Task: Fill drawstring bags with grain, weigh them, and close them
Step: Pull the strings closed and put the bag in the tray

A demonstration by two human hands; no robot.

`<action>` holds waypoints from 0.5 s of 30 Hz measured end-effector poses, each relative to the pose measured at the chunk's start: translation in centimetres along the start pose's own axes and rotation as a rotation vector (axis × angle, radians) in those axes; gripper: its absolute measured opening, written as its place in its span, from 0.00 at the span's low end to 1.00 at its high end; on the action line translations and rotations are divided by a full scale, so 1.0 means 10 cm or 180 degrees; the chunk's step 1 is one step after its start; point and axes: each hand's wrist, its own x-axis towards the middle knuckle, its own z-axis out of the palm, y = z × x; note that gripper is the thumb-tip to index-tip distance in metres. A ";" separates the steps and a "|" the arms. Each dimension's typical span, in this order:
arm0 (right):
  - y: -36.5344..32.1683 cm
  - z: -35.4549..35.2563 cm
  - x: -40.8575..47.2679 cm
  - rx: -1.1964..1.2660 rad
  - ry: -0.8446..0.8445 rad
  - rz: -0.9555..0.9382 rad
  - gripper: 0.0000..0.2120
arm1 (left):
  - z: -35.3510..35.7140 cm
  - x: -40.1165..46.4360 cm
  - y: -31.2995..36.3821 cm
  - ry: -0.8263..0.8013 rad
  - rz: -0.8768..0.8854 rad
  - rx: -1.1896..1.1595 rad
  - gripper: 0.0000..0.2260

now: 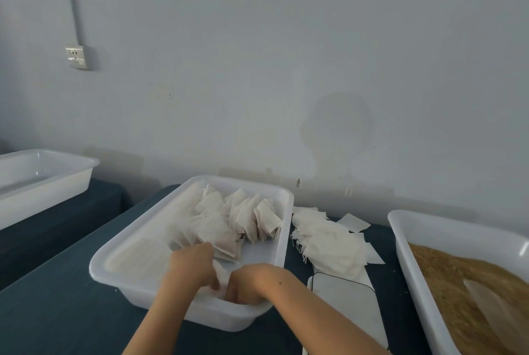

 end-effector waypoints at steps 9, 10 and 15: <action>0.84 -0.09 -0.31 0.1588 0.2824 0.0207 0.14 | -0.15 0.13 0.55 0.1248 0.0394 -0.0656 0.11; 1.01 -0.05 -0.31 0.1722 0.3156 0.0411 0.14 | -0.15 0.14 0.61 0.1303 0.0436 -0.0713 0.10; 1.71 0.27 -0.20 0.1101 0.2468 0.1342 0.17 | -0.05 0.18 0.74 0.1484 0.0566 -0.0852 0.06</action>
